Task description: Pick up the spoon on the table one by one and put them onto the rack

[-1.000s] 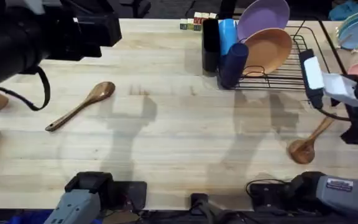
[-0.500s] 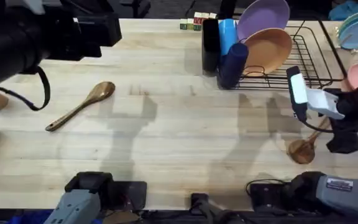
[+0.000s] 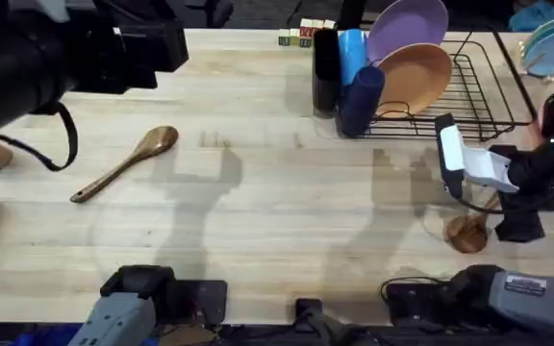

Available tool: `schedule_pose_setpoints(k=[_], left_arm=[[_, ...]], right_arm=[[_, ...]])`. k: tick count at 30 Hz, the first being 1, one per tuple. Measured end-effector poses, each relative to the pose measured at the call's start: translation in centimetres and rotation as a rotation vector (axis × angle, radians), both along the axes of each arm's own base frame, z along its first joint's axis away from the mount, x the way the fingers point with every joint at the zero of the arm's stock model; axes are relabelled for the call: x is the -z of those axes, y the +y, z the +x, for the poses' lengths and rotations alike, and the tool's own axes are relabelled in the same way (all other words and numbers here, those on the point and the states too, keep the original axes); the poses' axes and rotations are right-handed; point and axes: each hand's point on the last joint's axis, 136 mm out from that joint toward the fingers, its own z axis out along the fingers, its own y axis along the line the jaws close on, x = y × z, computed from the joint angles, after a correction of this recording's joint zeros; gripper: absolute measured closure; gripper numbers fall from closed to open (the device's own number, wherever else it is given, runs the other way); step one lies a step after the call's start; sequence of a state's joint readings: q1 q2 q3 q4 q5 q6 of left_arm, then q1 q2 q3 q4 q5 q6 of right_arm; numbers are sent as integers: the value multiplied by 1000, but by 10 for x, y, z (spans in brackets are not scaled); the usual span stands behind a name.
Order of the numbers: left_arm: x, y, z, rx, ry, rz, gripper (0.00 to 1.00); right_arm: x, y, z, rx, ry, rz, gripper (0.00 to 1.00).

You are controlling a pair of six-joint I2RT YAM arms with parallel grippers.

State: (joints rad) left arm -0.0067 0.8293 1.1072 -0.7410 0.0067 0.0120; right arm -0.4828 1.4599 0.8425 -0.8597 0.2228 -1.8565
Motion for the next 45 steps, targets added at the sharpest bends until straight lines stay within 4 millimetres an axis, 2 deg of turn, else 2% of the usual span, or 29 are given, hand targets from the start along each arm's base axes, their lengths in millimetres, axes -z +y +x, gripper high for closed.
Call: schedule_pose_setpoints(k=[13, 15, 20, 26, 32, 37, 38, 39, 41, 45], left_arm=[[-3, 0, 1, 0, -12, 0, 8], [-3, 0, 2, 0, -14, 0, 7], [-3, 0, 2, 0, -15, 0, 7], [-3, 0, 2, 0, -15, 0, 7], [-3, 0, 2, 0, -15, 0, 7], [-3, 0, 2, 0, -15, 0, 7], [-3, 0, 2, 0, -15, 0, 7], [-3, 0, 2, 0, -15, 0, 8], [-3, 0, 2, 0, -15, 0, 7], [-3, 0, 2, 0, -15, 0, 7]], right_arm=[[9, -2, 3, -2, -55, -34, 14], [9, -2, 3, -8, -55, -35, 60], [8, -4, 5, -10, -62, -42, 255], [9, -4, 5, -9, -60, -47, 390], [9, -4, 3, -9, -54, -47, 439], [9, -4, 2, -10, -50, -45, 435], [9, -3, 2, -9, -48, -44, 458], [9, -3, 1, -10, -42, -42, 554], [9, -3, 0, -9, -39, -42, 568], [9, -1, 0, -20, -35, -45, 681]])
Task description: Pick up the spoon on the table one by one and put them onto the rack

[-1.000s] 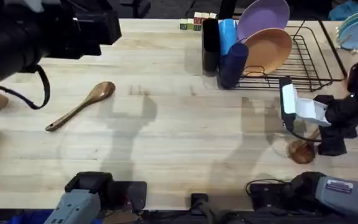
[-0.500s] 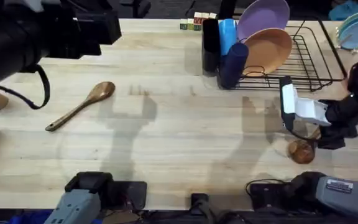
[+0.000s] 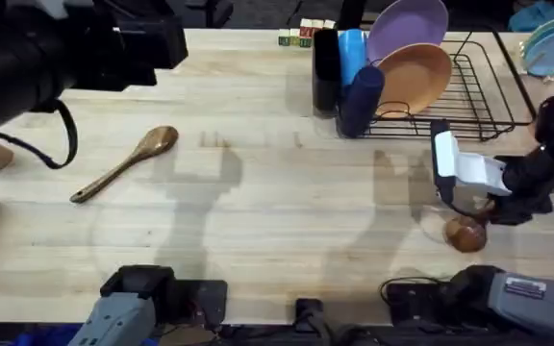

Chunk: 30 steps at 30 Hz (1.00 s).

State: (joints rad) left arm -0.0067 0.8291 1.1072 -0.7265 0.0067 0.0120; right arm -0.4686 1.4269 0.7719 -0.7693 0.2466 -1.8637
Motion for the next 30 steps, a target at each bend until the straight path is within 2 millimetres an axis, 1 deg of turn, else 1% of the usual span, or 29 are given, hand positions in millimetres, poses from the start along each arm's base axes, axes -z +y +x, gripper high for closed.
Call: schedule_pose_setpoints(k=[1, 4, 6, 8, 20, 25, 30], left_arm=[[1, 0, 0, 0, 3, 0, 7], [1, 0, 0, 0, 4, 0, 8], [5, 0, -2, 0, 23, 0, 7], [6, 0, -3, 0, 27, 0, 7], [6, 0, -3, 0, 26, 0, 8], [6, 0, -3, 0, 26, 0, 8], [6, 0, -3, 0, 26, 0, 7]], right_arm=[[0, 1, 0, -5, 3, 1, 725], [0, 4, -1, -16, 14, 0, 775], [0, 6, -4, -24, 34, 0, 925], [0, 6, -5, -25, 35, 1, 959], [0, 7, -4, -25, 31, 10, 969], [-2, 19, 0, -34, 5, 47, 968], [-2, 34, 6, 5, -33, 87, 968]])
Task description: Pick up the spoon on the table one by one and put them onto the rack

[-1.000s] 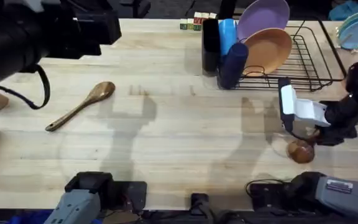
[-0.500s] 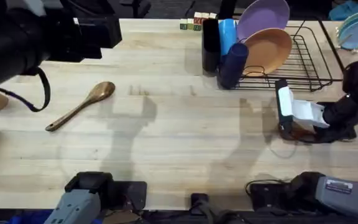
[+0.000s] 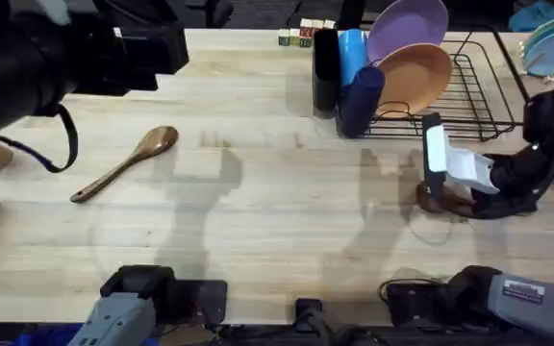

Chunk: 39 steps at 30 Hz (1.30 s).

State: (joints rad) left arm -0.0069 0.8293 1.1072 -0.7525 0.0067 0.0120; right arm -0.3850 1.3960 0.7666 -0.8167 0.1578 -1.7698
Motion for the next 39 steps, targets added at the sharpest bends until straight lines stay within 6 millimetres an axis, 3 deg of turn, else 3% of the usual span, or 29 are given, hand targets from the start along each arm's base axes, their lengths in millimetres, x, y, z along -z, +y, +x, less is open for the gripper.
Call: schedule_pose_setpoints(k=[14, 20, 27, 39], left_arm=[[0, 0, 0, 0, 0, 0, 8], [0, 0, 0, 0, 0, 0, 7], [0, 0, 0, 0, 0, 0, 7], [0, 0, 0, 0, 0, 0, 7]], right_arm=[[-8, 76, 27, 43, -79, 251, 967], [-31, 103, 50, 28, -160, 373, 967], [-48, 124, 51, -24, -198, 419, 967], [-77, 180, 58, -91, -265, 594, 967]])
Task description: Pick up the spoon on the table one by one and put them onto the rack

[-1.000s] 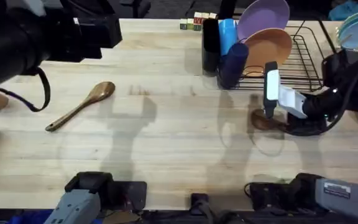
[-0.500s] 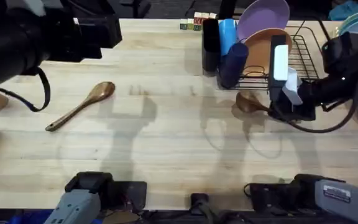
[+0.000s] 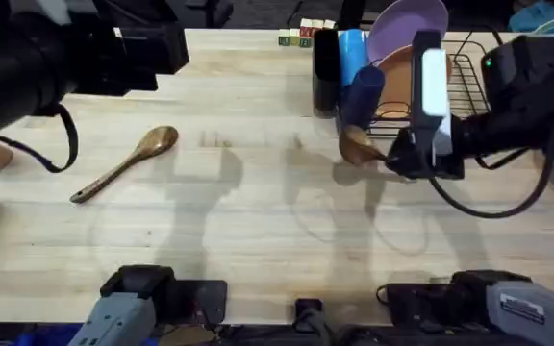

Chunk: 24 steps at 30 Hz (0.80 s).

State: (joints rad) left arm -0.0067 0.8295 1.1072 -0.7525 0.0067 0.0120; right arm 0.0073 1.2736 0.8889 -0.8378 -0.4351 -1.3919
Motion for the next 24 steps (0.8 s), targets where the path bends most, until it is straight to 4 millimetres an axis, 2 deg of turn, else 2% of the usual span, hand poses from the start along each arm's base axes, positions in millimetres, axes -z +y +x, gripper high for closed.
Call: schedule_pose_setpoints(k=[9, 17, 18, 19, 21, 22, 24], left_arm=[[0, 0, 0, 0, 0, 0, 7], [0, 0, 0, 0, 0, 0, 7], [0, 0, 0, 0, 0, 0, 8], [0, 0, 0, 0, 0, 0, 7], [0, 0, 0, 0, 0, 0, 7], [0, 0, 0, 0, 0, 0, 8], [0, 0, 0, 0, 0, 0, 9]], right_arm=[[-46, 29, 23, 49, -50, 158, 967], [-93, 48, 61, 120, -171, 335, 967], [-99, 50, 66, 129, -187, 361, 967], [-116, 55, 79, 153, -231, 430, 968], [-128, 59, 87, 167, -256, 482, 968], [-143, 64, 93, 178, -274, 547, 968], [-149, 68, 93, 178, -269, 581, 968]])
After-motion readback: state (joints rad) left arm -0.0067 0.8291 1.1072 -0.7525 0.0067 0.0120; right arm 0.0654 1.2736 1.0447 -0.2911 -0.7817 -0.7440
